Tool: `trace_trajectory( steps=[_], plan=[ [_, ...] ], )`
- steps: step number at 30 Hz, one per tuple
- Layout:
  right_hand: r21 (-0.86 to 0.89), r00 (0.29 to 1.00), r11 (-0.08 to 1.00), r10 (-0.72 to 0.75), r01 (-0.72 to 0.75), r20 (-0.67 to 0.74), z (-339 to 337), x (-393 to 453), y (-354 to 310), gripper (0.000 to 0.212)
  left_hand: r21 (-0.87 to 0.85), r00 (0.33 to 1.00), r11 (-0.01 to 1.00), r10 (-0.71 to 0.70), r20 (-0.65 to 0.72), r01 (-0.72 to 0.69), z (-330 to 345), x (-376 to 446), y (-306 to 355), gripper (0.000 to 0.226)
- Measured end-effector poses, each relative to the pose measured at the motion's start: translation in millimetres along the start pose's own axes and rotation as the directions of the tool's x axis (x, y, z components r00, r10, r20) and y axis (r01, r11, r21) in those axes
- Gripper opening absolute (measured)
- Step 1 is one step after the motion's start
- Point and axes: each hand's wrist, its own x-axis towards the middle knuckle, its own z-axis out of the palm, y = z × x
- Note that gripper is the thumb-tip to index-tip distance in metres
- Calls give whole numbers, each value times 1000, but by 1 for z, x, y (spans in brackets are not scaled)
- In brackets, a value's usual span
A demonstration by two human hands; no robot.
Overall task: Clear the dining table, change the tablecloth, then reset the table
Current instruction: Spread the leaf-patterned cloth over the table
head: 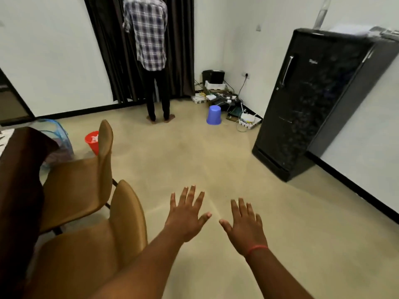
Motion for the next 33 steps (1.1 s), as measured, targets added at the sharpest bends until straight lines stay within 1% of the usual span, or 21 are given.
trace_trajectory(
  steps=[2, 4, 7, 9, 12, 15, 17, 20, 23, 26, 29, 31, 32, 33],
  plan=[
    [8, 999, 1000, 11, -11, 33, 3, 27, 16, 96, -5, 1000, 1000, -18, 4, 18, 7, 37, 2, 82],
    [-16, 998, 1000, 15, -14, 61, 4, 66, 33, 101, -36, 1000, 999, -25, 0, 25, 18, 82, 2, 89],
    [-59, 995, 998, 43, -38, 88, -3, 133, 53, 103, -64, 999, 997, -30, 16, 31, 30, 153, -2, 90],
    [-68, 992, 997, 53, -45, 112, -13, 192, 58, 100, -69, 999, 997, -23, 46, 26, 32, 208, -10, 89],
    [-55, 992, 998, 43, -37, 117, -34, 281, 48, 87, -62, 998, 998, -31, 57, 34, 17, 285, -31, 87],
    [-21, 993, 1000, 7, -4, 120, -52, 359, 29, 84, -61, 995, 995, -75, 67, 79, -2, 342, -64, 81],
    [1, 988, 1000, -23, 23, 151, -52, 408, 14, 87, -51, 989, 990, -129, 75, 133, -8, 371, -95, 80],
    [-4, 978, 995, -99, 101, 183, -54, 480, -10, 101, -48, 966, 968, -242, 87, 247, -14, 411, -147, 80],
    [-19, 959, 978, -200, 208, 202, -52, 584, -45, 107, -36, 913, 917, -390, 115, 397, -19, 465, -208, 80],
    [-29, 916, 941, -322, 338, 239, -58, 674, -92, 109, -19, 841, 846, -527, 121, 533, -28, 507, -258, 82],
    [-31, 838, 869, -466, 494, 284, -69, 751, -151, 108, -49, 758, 757, -646, 96, 651, -44, 542, -296, 82],
    [-32, 784, 817, -541, 576, 304, -81, 792, -194, 108, -73, 710, 706, -698, 94, 704, -56, 563, -324, 82],
    [-32, 750, 784, -580, 620, 319, -82, 817, -222, 107, -92, 664, 658, -741, 96, 747, -60, 572, -342, 82],
    [-31, 723, 756, -612, 654, 321, -84, 831, -241, 105, -96, 638, 631, -764, 96, 770, -63, 577, -355, 81]
  ],
)
